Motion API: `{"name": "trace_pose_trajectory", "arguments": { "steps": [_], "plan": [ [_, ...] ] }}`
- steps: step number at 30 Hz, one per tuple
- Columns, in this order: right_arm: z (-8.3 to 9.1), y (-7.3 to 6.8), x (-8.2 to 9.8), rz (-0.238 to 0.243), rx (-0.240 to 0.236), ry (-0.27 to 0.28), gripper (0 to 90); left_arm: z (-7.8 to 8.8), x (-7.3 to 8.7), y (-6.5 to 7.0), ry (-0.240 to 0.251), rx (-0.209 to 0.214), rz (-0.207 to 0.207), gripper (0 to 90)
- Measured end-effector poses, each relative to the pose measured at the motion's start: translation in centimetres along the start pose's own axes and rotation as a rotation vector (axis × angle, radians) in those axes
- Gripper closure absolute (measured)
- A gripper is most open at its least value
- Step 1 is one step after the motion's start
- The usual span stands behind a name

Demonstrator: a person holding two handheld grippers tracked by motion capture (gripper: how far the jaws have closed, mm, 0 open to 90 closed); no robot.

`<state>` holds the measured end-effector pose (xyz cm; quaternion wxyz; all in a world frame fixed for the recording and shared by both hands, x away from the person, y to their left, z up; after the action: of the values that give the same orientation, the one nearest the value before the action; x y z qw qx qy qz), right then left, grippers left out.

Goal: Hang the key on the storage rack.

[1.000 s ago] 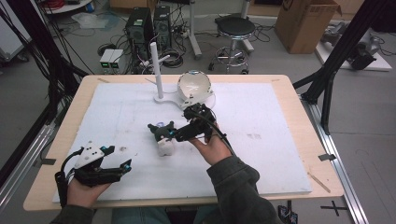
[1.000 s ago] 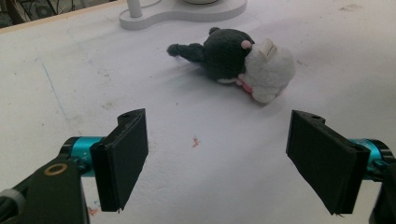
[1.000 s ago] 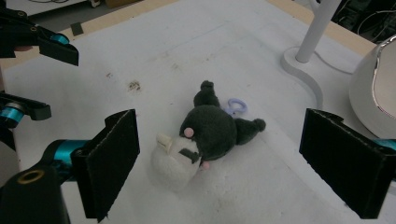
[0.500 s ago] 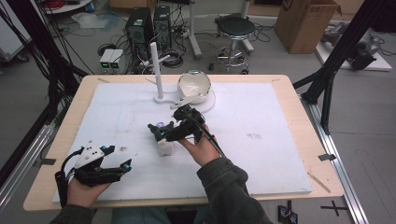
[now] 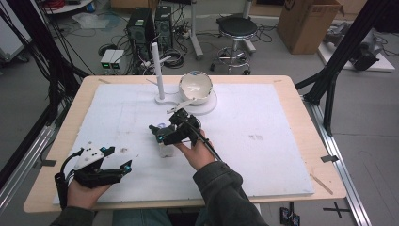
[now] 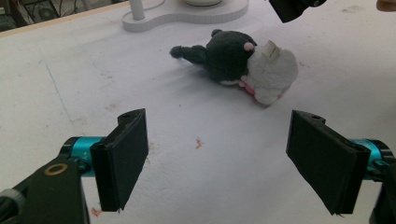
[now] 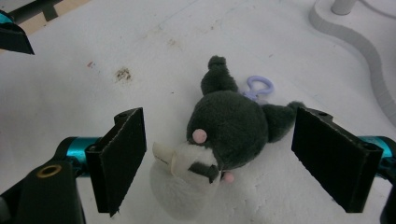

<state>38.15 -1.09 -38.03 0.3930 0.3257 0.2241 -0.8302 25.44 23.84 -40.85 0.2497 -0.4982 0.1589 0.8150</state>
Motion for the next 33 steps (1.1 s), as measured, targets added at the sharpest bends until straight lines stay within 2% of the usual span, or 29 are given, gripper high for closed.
{"name": "trace_pose_trajectory", "arguments": {
  "steps": [5, 11, 16, 18, 20, 22, 33],
  "plan": [
    [-0.7, -0.2, 0.2, 0.002, 0.022, -0.010, 17.8, -0.1, 0.0, 0.0, -0.001, 0.000, 0.000, 21.4],
    [-1.7, -0.1, 0.8, -0.011, 0.024, -0.036, 18.1, -0.2, 0.0, 0.1, -0.005, 0.005, -0.003, 21.4],
    [-2.9, 0.0, 1.4, -0.049, 0.012, -0.059, 20.3, -0.2, 0.0, 0.0, -0.007, 0.003, -0.002, 21.4],
    [-3.1, 0.1, 1.5, -0.048, 0.014, -0.066, 20.3, -0.2, 0.0, 0.0, -0.008, 0.001, -0.001, 21.4],
    [-3.5, 0.1, 1.7, -0.075, 0.003, -0.074, 20.3, -0.2, 0.0, 0.0, -0.008, 0.002, -0.001, 21.4],
    [-3.6, 0.1, 1.7, -0.070, 0.005, -0.070, 20.3, -0.2, 0.0, 0.0, -0.007, 0.004, 0.000, 21.4],
    [-3.9, -0.1, 1.8, -0.118, -0.036, -0.078, 20.2, -0.2, 0.0, 0.0, -0.009, 0.005, -0.006, 21.4]
  ]
}}
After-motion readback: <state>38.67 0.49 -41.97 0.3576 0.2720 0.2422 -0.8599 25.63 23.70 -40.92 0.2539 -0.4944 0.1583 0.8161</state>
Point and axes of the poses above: each handheld gripper's, and its own axes: z roughly backward along the jaws, x roughly out of its underside, y roughly to its right, the point moved 2 cm from there along -z, roughly forward along the jaws, and after that the axes turned 1 degree about z, right-handed, at the moved point
